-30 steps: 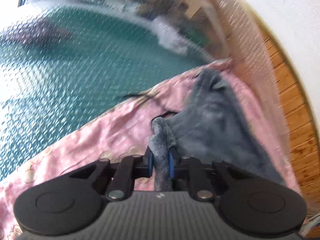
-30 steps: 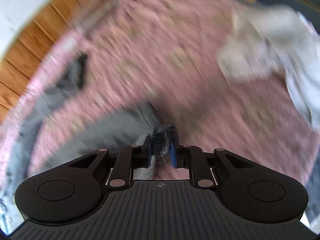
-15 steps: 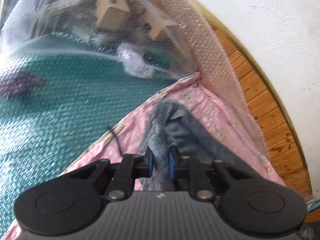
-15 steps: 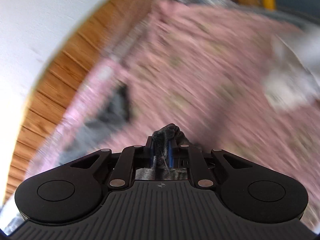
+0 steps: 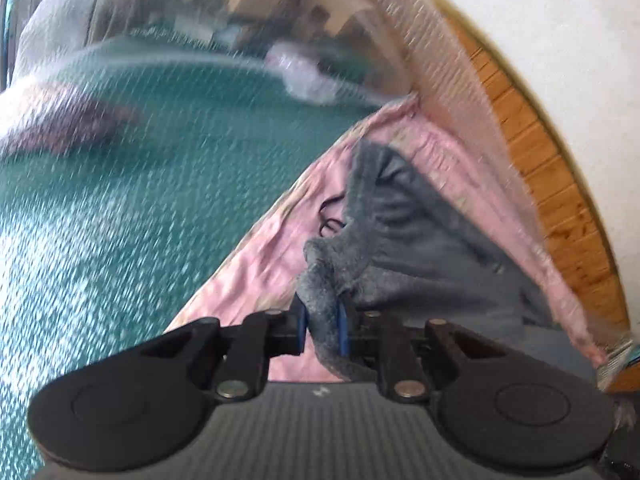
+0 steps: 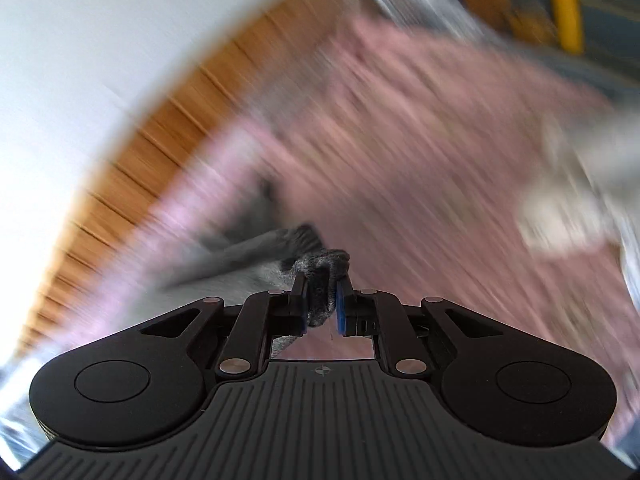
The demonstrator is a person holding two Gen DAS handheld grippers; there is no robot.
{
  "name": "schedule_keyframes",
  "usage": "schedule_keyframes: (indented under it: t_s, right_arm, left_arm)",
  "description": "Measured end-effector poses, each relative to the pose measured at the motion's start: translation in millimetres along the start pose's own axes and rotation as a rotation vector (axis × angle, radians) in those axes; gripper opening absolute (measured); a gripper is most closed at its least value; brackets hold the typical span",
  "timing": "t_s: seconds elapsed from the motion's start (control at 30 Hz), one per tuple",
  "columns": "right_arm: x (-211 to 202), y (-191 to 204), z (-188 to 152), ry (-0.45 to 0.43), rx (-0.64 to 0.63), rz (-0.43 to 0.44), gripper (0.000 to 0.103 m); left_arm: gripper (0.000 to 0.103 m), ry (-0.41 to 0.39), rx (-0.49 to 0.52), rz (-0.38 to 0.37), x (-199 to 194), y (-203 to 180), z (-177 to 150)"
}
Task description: Fold clothes
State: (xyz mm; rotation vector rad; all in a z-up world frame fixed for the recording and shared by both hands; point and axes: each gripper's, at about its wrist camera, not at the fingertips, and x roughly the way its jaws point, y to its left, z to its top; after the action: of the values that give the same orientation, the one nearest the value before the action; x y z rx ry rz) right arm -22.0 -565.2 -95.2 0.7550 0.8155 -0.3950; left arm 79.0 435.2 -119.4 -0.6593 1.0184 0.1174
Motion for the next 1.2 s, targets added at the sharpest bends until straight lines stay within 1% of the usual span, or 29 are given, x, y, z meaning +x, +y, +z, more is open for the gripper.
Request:
schedule_keyframes:
  t_s: [0.03,0.07,0.1,0.17,0.23,0.27,0.3,0.33,0.37,0.4,0.43,0.47,0.5,0.53,0.6,0.63,0.67,0.7,0.77,0.8,0.9,0.93,1.0,1.07,1.1,1.13,1.17,1.2]
  right_arm:
    - [22,-20,-14,0.057,0.032,-0.045,0.011]
    - [39,-36,-28,0.096,0.055,-0.091,0.011]
    - [55,-52,-41,0.135,0.078,-0.136,0.011]
    - [62,-73,-58,0.14,0.107,-0.147,0.011]
    - [56,-76,-61,0.132,0.099,-0.142,0.011]
    - [54,-76,-62,0.137,0.082,-0.15,0.011]
    - [54,-74,-62,0.15,0.054,-0.162,0.012]
    - [55,-70,-57,0.16,0.029,-0.173,0.013]
    - [56,-67,-53,0.173,0.014,-0.184,0.014]
    - [57,-64,-49,0.186,0.0,-0.195,0.018]
    - [54,-63,-44,0.178,-0.013,-0.223,0.028]
    - [50,-61,-38,0.169,-0.027,-0.252,0.037]
    - [47,-59,-33,0.159,-0.04,-0.281,0.053]
    - [40,-56,-27,0.124,-0.051,-0.325,0.056]
    - [28,-48,-13,0.054,-0.084,-0.417,0.055]
    - [25,-40,-3,0.024,-0.096,-0.418,0.055]
    - [21,-32,7,-0.006,-0.107,-0.418,0.055]
    - [21,-19,18,-0.035,-0.133,-0.398,0.055]
    - [35,15,40,-0.046,-0.209,-0.314,0.055]
    - [42,33,51,-0.051,-0.247,-0.271,0.057]
    - [98,89,78,0.011,-0.347,-0.111,0.065]
    - [121,103,83,0.034,-0.375,-0.083,0.066]
    - [167,132,94,0.082,-0.432,-0.026,0.066]
    - [205,141,95,0.128,-0.445,-0.023,0.066]
    - [223,145,96,0.151,-0.451,-0.022,0.064]
    - [242,149,96,0.175,-0.457,-0.021,0.059]
    - [252,149,94,0.189,-0.458,-0.02,0.056]
    - [261,149,92,0.203,-0.459,-0.019,0.05]
  left_arm:
    - [0.015,0.031,-0.01,0.031,13,10,-13]
    - [0.015,0.061,-0.021,0.061,26,20,-26]
    - [0.015,0.056,-0.025,0.071,29,25,-35]
    - [0.015,0.046,-0.032,0.089,37,35,-51]
    - [0.016,0.019,-0.03,0.086,32,35,-56]
    - [0.017,0.022,-0.021,0.092,32,35,-57]
    - [0.021,0.026,-0.012,0.098,31,35,-57]
    - [0.029,0.031,-0.012,0.108,30,35,-56]
    - [0.032,0.035,-0.012,0.119,28,36,-56]
    - [0.041,0.038,-0.026,0.124,25,37,-54]
    - [0.047,0.041,-0.04,0.13,21,38,-53]
    - [0.049,0.038,-0.045,0.138,14,40,-53]
    - [0.051,0.036,-0.05,0.147,8,42,-53]
    - [0.053,0.035,-0.053,0.154,0,43,-53]
    - [0.057,0.03,-0.055,0.17,-16,45,-49]
    - [0.057,0.026,-0.055,0.18,-24,46,-47]
    - [0.057,0.022,-0.054,0.19,-33,47,-44]
    - [0.057,0.003,-0.048,0.209,-42,44,-38]
    - [0.057,-0.039,-0.032,0.232,-51,34,-23]
    - [0.059,-0.067,-0.032,0.235,-53,25,-14]
    - [0.064,-0.102,-0.016,0.201,-38,-15,11]
    - [0.065,-0.114,-0.011,0.19,-33,-28,20]
    - [0.065,-0.106,0.003,0.172,-16,-60,34]
    - [0.065,-0.099,0.025,0.148,-1,-91,42]
    - [0.065,-0.097,0.041,0.134,5,-107,45]
    - [0.065,-0.095,0.061,0.124,10,-121,43]
    - [0.065,-0.094,0.081,0.113,15,-135,41]
    - [0.065,-0.092,0.096,0.105,19,-145,38]
